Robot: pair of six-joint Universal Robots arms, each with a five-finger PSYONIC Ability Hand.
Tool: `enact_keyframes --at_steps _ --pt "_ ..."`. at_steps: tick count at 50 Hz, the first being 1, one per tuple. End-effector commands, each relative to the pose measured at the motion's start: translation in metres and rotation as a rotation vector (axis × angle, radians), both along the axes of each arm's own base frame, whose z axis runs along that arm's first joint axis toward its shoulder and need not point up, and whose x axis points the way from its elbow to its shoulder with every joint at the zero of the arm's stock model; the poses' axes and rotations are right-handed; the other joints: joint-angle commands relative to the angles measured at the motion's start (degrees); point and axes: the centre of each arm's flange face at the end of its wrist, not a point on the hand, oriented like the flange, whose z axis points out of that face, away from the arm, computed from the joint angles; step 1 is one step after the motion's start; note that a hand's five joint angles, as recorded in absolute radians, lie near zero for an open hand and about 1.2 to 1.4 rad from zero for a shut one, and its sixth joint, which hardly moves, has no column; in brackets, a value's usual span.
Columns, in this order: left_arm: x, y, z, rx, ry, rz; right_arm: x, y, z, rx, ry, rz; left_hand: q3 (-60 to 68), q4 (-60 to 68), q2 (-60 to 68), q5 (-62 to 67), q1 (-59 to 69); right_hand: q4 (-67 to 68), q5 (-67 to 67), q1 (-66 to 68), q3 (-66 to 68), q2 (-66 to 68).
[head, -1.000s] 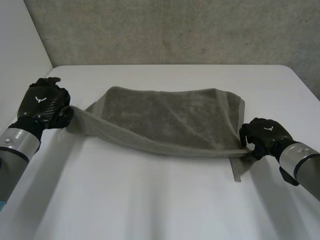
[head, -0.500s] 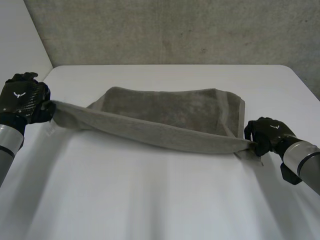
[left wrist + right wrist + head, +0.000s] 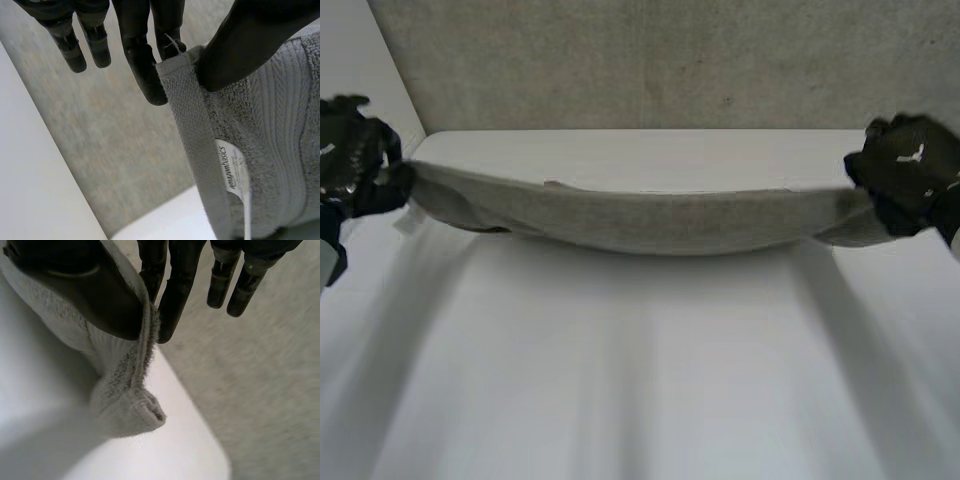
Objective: Fold the towel.
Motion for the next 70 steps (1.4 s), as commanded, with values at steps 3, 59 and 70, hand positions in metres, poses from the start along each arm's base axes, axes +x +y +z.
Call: enact_keyframes --at_steps 3,59,70 --pt "0.001 0.015 0.028 -0.061 -0.002 0.004 -0.001 -0.001 0.032 -0.112 0.045 0.009 -3.31 -3.76 2.28 1.84 2.86 -4.35 3.17 3.32 -3.03 3.99" --pt "-0.065 -0.091 0.086 -0.124 0.010 -0.080 0.041 -0.107 0.091 -0.262 -0.277 0.100 -3.31 -3.76 2.28 1.84 2.86 -4.35 3.17 3.32 -3.03 3.99" --pt "-0.052 -0.070 0.164 -0.323 0.202 -0.117 0.033 -0.091 0.116 -0.292 -0.482 0.173 -3.31 -3.76 2.28 1.84 2.86 -4.35 3.17 3.32 -3.03 3.99"
